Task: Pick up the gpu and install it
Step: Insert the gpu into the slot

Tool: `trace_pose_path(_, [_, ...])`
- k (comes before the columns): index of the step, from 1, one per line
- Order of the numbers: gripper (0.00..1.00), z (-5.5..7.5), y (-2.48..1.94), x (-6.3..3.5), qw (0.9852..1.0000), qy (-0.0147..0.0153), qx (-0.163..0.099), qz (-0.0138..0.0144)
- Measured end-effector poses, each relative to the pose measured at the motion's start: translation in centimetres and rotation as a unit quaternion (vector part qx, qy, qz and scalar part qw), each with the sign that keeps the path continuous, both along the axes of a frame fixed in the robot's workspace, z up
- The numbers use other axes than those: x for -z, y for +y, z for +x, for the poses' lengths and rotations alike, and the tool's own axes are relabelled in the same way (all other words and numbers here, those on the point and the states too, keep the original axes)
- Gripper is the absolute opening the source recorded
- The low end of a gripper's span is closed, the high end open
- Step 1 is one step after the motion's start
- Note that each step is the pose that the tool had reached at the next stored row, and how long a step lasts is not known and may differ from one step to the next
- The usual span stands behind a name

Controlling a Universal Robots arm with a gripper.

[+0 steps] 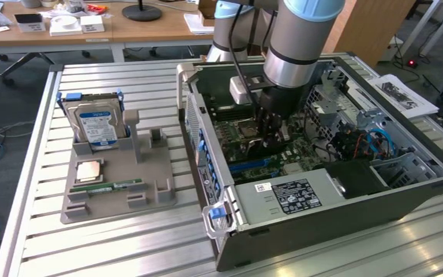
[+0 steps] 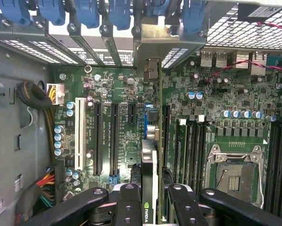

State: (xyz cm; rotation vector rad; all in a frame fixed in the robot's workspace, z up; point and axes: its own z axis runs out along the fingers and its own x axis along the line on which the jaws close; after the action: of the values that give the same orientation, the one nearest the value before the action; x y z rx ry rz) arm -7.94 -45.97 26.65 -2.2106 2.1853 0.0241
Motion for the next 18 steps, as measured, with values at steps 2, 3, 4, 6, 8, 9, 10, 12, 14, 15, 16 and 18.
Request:
trace_pose_path(2, [0.27, -0.04, -0.01, 0.00, 1.0000, 0.0000, 0.000, 0.0001])
trace_pose_path(3, [0.27, -0.06, -0.01, 0.00, 1.0000, 0.0000, 0.000, 0.0001])
trace_pose_path(4, [0.27, -0.08, -0.02, 0.00, 1.0000, 0.0000, 0.000, 0.0000])
trace_pose_path(6, [0.27, -0.13, -0.02, 0.00, 1.0000, 0.0000, 0.000, 0.0000])
trace_pose_path(8, [0.27, -0.20, -0.02, 0.00, 1.0000, 0.0000, 0.000, 0.0000])
trace_pose_path(9, [0.27, -0.23, -0.02, 0.00, 1.0000, 0.0000, 0.000, 0.0000])
trace_pose_path(10, [0.27, -0.26, -0.03, 0.00, 1.0000, 0.0000, 0.000, 0.0000])
trace_pose_path(12, [0.27, -0.34, -0.02, 0.01, 1.0000, 0.0000, 0.000, 0.0001])
trace_pose_path(14, [0.27, -0.40, -0.03, 0.00, 1.0000, 0.0000, 0.000, 0.0000])
trace_pose_path(15, [0.27, -0.43, -0.03, 0.00, 1.0000, 0.0000, 0.000, 0.0000])
trace_pose_path(16, [0.27, -0.47, -0.03, 0.01, 1.0000, 0.0000, 0.000, 0.0001])
trace_pose_path(18, [0.27, -0.54, -0.03, 0.01, 1.0000, 0.0000, 0.000, 0.0000])
